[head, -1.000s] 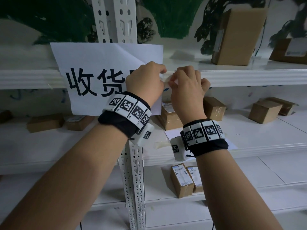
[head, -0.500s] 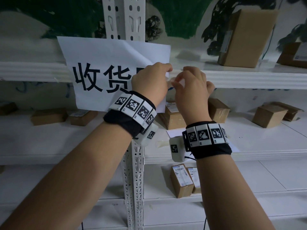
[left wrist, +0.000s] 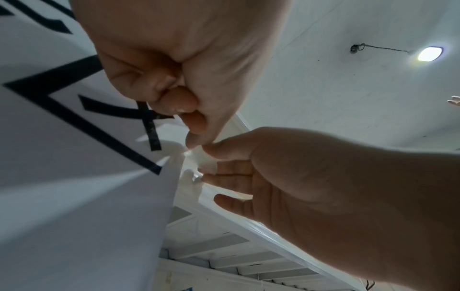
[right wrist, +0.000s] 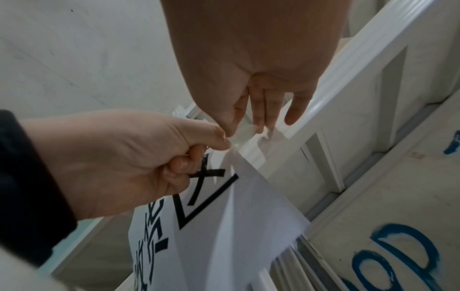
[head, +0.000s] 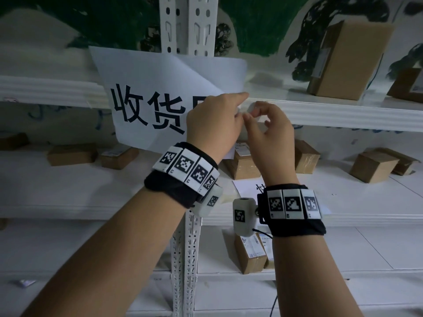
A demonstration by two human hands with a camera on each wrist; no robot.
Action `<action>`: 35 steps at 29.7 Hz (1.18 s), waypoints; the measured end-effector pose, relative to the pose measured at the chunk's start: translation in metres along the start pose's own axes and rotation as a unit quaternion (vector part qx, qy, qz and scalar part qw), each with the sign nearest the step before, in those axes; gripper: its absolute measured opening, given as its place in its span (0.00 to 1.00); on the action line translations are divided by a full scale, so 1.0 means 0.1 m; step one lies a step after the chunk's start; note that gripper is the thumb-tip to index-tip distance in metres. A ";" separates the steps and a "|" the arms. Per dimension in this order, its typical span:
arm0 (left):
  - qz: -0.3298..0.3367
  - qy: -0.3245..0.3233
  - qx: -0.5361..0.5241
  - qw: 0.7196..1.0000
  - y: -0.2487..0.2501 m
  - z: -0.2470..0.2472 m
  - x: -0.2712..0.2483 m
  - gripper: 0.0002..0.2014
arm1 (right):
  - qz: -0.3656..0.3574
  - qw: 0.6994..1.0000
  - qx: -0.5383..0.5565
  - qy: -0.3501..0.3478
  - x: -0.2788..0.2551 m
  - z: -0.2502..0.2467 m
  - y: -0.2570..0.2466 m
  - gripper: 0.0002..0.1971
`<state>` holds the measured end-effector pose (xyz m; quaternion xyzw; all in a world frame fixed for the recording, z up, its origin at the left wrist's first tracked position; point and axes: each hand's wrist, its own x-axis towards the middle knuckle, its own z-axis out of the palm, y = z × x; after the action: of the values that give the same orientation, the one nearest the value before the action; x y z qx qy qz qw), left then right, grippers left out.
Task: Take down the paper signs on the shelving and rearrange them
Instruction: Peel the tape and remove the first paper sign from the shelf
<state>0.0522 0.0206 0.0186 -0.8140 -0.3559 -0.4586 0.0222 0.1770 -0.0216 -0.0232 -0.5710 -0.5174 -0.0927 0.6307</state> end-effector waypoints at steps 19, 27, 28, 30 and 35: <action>-0.019 0.016 0.002 1.000 -0.32 -0.18 -0.12 0.20 | 0.090 0.989 0.106 -0.059 -0.15 0.36 -0.32 0.02; -0.022 0.092 -0.017 0.995 -0.53 -0.36 -0.24 0.18 | 0.112 0.963 0.223 -0.103 -0.24 0.59 -0.50 0.15; -0.012 0.112 -0.027 0.993 -0.57 -0.39 -0.26 0.17 | 0.102 0.963 0.232 -0.093 -0.25 0.64 -0.52 0.12; 0.016 0.166 -0.059 0.984 -0.62 -0.48 -0.32 0.14 | 0.088 0.960 0.256 -0.069 -0.28 0.73 -0.57 0.06; 0.003 0.258 -0.053 0.965 -0.77 -0.71 -0.46 0.09 | 0.081 0.938 0.323 -0.099 -0.37 0.96 -0.68 0.05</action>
<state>-0.0615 0.0265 0.0020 -0.6689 -0.3103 -0.6717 0.0714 0.0599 0.0164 -0.0271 -0.3833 -0.5312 0.1877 0.7319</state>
